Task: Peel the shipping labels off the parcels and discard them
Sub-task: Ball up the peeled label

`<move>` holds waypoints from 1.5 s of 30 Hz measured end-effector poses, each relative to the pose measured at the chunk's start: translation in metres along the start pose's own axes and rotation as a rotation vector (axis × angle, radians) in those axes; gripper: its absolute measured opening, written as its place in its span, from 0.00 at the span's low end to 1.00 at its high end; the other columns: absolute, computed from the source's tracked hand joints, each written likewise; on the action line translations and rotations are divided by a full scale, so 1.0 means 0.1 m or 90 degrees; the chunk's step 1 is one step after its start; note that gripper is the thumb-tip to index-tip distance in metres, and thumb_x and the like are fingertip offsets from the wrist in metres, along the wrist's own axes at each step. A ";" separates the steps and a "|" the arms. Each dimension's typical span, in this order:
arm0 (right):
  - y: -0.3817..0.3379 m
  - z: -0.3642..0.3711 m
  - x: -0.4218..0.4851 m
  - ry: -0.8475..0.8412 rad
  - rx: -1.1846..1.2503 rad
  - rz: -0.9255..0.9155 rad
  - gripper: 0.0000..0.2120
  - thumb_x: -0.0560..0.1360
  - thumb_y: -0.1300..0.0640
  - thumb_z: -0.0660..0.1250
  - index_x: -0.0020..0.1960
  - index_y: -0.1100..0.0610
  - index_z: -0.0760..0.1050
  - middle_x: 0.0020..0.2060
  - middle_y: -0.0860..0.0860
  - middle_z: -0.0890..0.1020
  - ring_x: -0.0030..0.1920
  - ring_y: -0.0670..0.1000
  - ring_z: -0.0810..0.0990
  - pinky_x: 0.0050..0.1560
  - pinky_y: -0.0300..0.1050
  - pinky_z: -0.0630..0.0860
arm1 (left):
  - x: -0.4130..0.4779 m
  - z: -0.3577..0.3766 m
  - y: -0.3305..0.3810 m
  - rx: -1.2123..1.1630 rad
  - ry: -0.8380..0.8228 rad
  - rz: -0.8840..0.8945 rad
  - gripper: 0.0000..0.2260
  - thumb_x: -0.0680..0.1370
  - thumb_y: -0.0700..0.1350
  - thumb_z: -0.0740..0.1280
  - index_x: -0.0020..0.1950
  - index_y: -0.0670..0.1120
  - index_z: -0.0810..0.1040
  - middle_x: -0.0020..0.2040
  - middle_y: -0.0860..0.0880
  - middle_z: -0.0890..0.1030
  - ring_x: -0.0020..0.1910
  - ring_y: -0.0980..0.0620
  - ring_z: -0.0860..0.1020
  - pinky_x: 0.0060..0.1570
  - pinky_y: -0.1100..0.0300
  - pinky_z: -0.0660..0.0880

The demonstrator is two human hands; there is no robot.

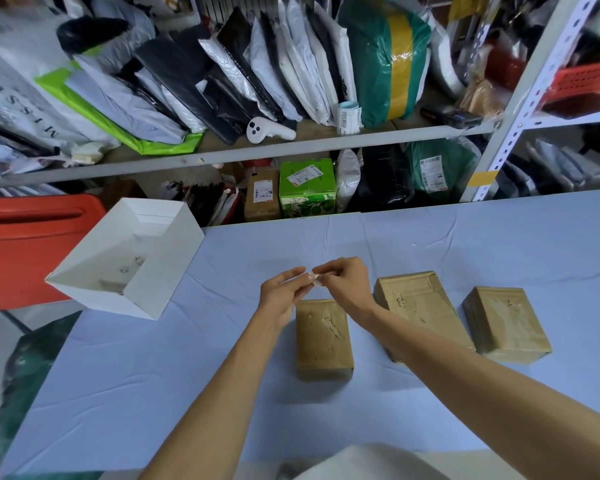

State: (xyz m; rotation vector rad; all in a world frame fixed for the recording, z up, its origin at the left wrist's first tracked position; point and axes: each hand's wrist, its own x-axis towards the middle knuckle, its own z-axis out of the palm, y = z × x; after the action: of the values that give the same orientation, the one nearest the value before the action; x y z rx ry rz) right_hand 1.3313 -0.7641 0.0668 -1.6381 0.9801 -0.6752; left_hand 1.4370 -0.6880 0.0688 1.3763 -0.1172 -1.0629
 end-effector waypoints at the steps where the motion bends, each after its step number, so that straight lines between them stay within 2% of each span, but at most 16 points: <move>1: 0.01 -0.02 0.00 -0.014 0.014 -0.002 0.10 0.69 0.68 0.68 0.46 0.61 0.84 0.38 0.53 0.85 0.42 0.48 0.84 0.45 0.39 0.80 | 0.00 0.00 0.01 0.003 -0.001 -0.001 0.13 0.72 0.32 0.72 0.55 0.37 0.78 0.48 0.43 0.82 0.44 0.48 0.83 0.51 0.56 0.80; 4: 0.05 -0.06 0.03 -0.076 0.025 0.007 0.09 0.70 0.65 0.68 0.47 0.59 0.84 0.40 0.53 0.85 0.45 0.48 0.84 0.49 0.41 0.79 | -0.02 -0.01 0.03 0.027 0.011 0.011 0.11 0.72 0.31 0.72 0.52 0.38 0.78 0.48 0.42 0.81 0.43 0.48 0.83 0.43 0.61 0.81; 7: 0.02 -0.15 0.12 -0.180 0.038 0.050 0.09 0.72 0.66 0.68 0.49 0.61 0.84 0.43 0.54 0.86 0.48 0.49 0.83 0.50 0.37 0.78 | -0.04 -0.01 0.03 0.044 0.039 0.019 0.12 0.71 0.31 0.72 0.53 0.38 0.77 0.47 0.43 0.80 0.42 0.47 0.82 0.43 0.60 0.81; 10: 0.00 -0.27 0.18 -0.284 0.199 0.146 0.10 0.73 0.69 0.67 0.54 0.67 0.81 0.48 0.61 0.85 0.52 0.56 0.84 0.54 0.41 0.80 | -0.04 0.00 0.06 0.052 0.044 0.030 0.16 0.70 0.30 0.73 0.55 0.37 0.75 0.50 0.39 0.80 0.44 0.46 0.82 0.43 0.61 0.82; 12: -0.01 -0.30 0.19 -0.320 0.225 0.146 0.13 0.72 0.70 0.68 0.56 0.67 0.80 0.51 0.59 0.84 0.53 0.54 0.83 0.56 0.41 0.79 | -0.04 0.01 0.10 0.040 0.046 0.042 0.16 0.69 0.30 0.73 0.55 0.37 0.75 0.52 0.37 0.80 0.45 0.45 0.82 0.41 0.62 0.82; 14: -0.03 -0.29 0.18 -0.314 0.154 0.090 0.12 0.71 0.68 0.71 0.55 0.65 0.81 0.50 0.56 0.85 0.52 0.52 0.84 0.54 0.39 0.79 | -0.06 0.01 0.11 0.039 0.053 0.050 0.13 0.69 0.30 0.74 0.51 0.38 0.76 0.50 0.37 0.81 0.44 0.45 0.83 0.40 0.63 0.82; 17: -0.04 -0.27 0.16 -0.264 0.144 0.048 0.10 0.70 0.68 0.73 0.52 0.67 0.82 0.44 0.59 0.85 0.47 0.54 0.85 0.48 0.38 0.79 | -0.09 0.01 0.07 0.081 0.048 0.097 0.07 0.70 0.32 0.74 0.45 0.40 0.81 0.45 0.41 0.83 0.44 0.46 0.83 0.43 0.62 0.82; 21: -0.04 -0.25 0.15 -0.207 0.126 0.010 0.08 0.70 0.66 0.73 0.47 0.69 0.82 0.38 0.62 0.85 0.40 0.57 0.85 0.43 0.41 0.81 | -0.12 -0.01 0.04 0.141 0.006 0.155 0.05 0.73 0.35 0.71 0.48 0.41 0.83 0.45 0.46 0.84 0.43 0.51 0.84 0.43 0.64 0.81; 26: -0.05 -0.22 0.17 -0.172 0.082 -0.006 0.02 0.71 0.66 0.72 0.42 0.66 0.83 0.34 0.63 0.84 0.37 0.59 0.85 0.46 0.52 0.83 | -0.13 -0.03 0.01 0.217 -0.015 0.189 0.09 0.74 0.38 0.72 0.53 0.41 0.83 0.47 0.48 0.85 0.46 0.54 0.84 0.45 0.66 0.80; 31: -0.04 -0.16 0.16 -0.162 0.026 -0.002 0.03 0.70 0.68 0.70 0.39 0.66 0.82 0.32 0.62 0.83 0.35 0.59 0.85 0.46 0.55 0.83 | -0.15 -0.02 -0.04 0.304 0.040 0.225 0.06 0.71 0.39 0.75 0.46 0.45 0.84 0.42 0.52 0.84 0.42 0.57 0.83 0.44 0.67 0.79; 37: 0.01 -0.11 0.08 -0.191 0.016 -0.025 0.05 0.73 0.65 0.70 0.46 0.66 0.83 0.37 0.60 0.85 0.39 0.55 0.86 0.48 0.51 0.83 | -0.15 -0.01 -0.08 0.358 0.141 0.263 0.04 0.70 0.38 0.75 0.41 0.46 0.83 0.39 0.50 0.84 0.39 0.54 0.82 0.42 0.65 0.79; 41: 0.00 -0.06 0.00 -0.220 -0.014 -0.053 0.07 0.74 0.64 0.69 0.51 0.62 0.83 0.39 0.57 0.86 0.41 0.51 0.86 0.50 0.47 0.82 | -0.18 -0.04 -0.10 0.394 0.186 0.284 0.04 0.71 0.36 0.74 0.41 0.44 0.82 0.37 0.50 0.82 0.38 0.54 0.82 0.39 0.64 0.80; 43: -0.01 -0.01 -0.05 -0.182 0.004 -0.041 0.12 0.72 0.62 0.73 0.54 0.64 0.81 0.37 0.57 0.86 0.40 0.51 0.86 0.49 0.48 0.82 | -0.19 -0.05 -0.12 0.398 0.184 0.275 0.06 0.73 0.35 0.72 0.40 0.45 0.81 0.37 0.50 0.82 0.39 0.53 0.82 0.42 0.59 0.82; 45: -0.03 0.06 -0.09 -0.120 0.037 -0.024 0.12 0.69 0.63 0.75 0.51 0.65 0.81 0.35 0.60 0.84 0.37 0.54 0.85 0.44 0.50 0.83 | -0.22 -0.06 -0.13 0.381 0.198 0.250 0.07 0.73 0.35 0.71 0.39 0.46 0.81 0.38 0.49 0.83 0.40 0.51 0.83 0.44 0.56 0.82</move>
State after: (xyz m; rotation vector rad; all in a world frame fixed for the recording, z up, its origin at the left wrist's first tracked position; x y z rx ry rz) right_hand 1.3325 -0.7530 0.0688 -1.6394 0.7895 -0.5576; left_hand 1.4216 -0.6674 0.0675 1.9391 -0.4847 -0.4858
